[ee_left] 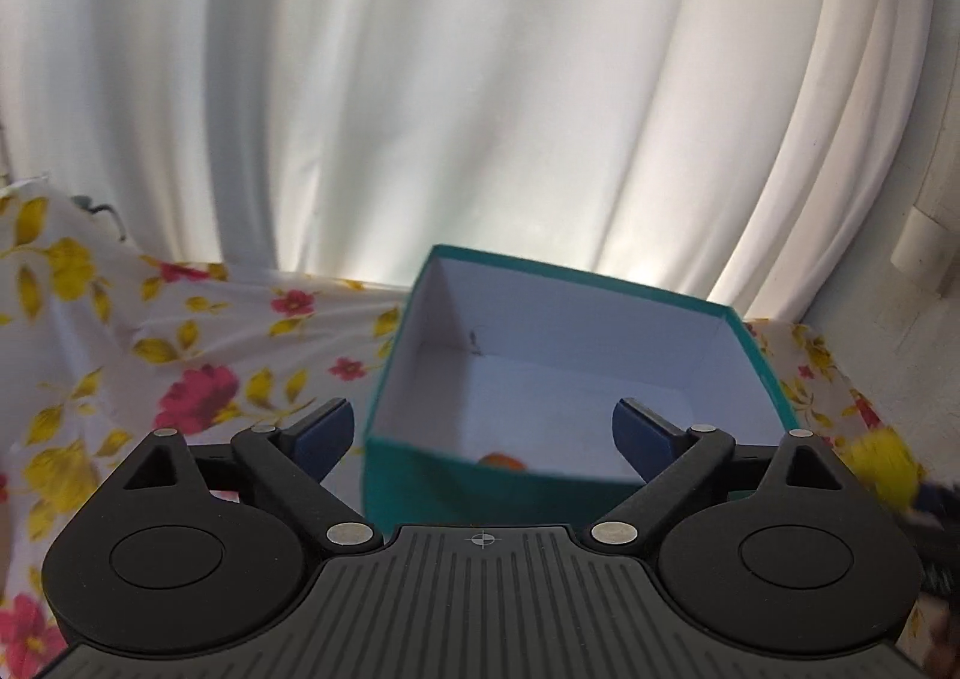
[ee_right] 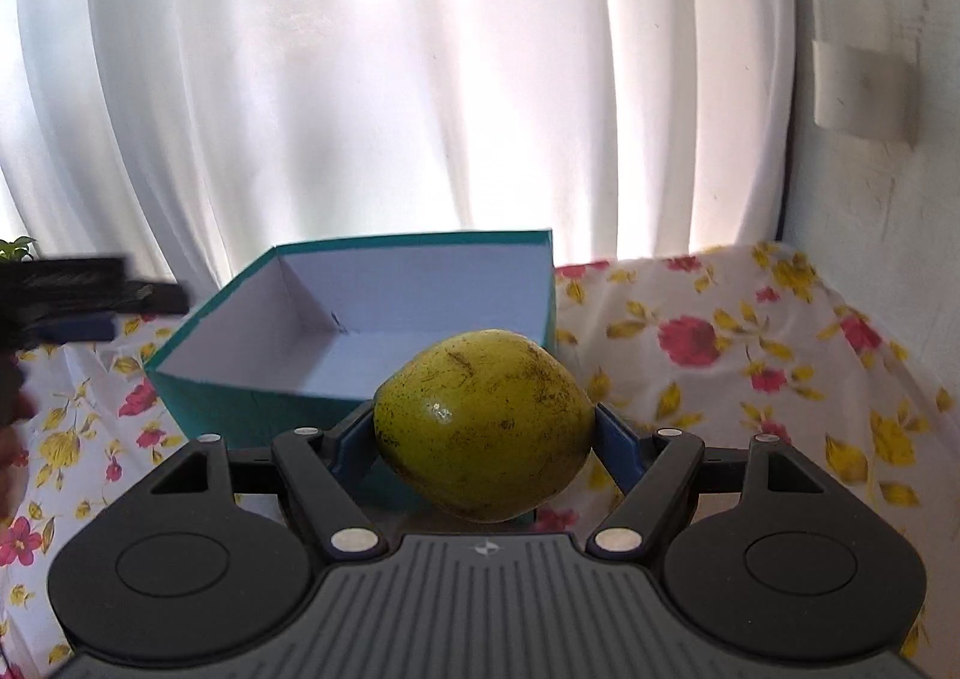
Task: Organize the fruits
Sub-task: 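Lower the yellow pear into the teal box and open the right tool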
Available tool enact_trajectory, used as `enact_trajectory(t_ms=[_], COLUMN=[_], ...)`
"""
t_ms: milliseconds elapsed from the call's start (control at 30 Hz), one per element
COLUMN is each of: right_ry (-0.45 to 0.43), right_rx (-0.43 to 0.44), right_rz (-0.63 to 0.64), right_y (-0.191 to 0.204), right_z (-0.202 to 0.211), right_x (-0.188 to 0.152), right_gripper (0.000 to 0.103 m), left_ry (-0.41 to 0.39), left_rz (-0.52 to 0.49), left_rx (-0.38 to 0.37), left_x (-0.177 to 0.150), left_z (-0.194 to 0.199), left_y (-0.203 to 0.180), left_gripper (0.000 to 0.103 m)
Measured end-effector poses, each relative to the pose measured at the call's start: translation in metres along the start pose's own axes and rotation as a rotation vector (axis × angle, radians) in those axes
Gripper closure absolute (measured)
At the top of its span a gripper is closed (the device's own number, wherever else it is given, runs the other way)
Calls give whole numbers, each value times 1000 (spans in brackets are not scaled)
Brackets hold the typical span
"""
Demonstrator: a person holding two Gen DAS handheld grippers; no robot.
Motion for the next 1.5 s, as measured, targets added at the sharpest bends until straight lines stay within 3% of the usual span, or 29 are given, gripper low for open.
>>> enact_trajectory(t_ms=[133, 267, 367, 667, 1167, 1367, 1500], right_ry=[-2, -2, 10, 26, 73, -25, -174], right_rx=[15, 19, 11, -18, -7, -13, -26], right_rz=[9, 19, 17, 74, 113, 113, 117], right_y=[7, 14, 16, 24, 31, 27, 29], right_z=[-20, -38, -55, -84, -93, -66, -13], right_x=[8, 11, 9, 5, 0, 16, 23], right_gripper=[28, 28, 28, 28, 27, 25, 2], left_ry=[27, 110, 124, 159, 228, 233, 230], left_rz=[5, 57, 86, -43, -177, -206, -229], left_rx=[41, 83, 61, -17, -92, -120, -134], left_x=[-24, -54, -67, -92, -109, -108, -109], left_z=[20, 21, 28, 45, 31, 27, 22], left_y=[19, 43, 54, 29, -5, -13, -17], left_gripper=[6, 7, 7, 7, 8, 8, 9])
Point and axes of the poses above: each gripper's, at about its wrist camera, not at the fingertips, and z roughly against the way its jaws point, y to its left, x to its top, the point moved 2 cm from there along -z, roughly the way its jaws point, and after that the axes turned 7 degrees about -y, right-handed, at the moved point
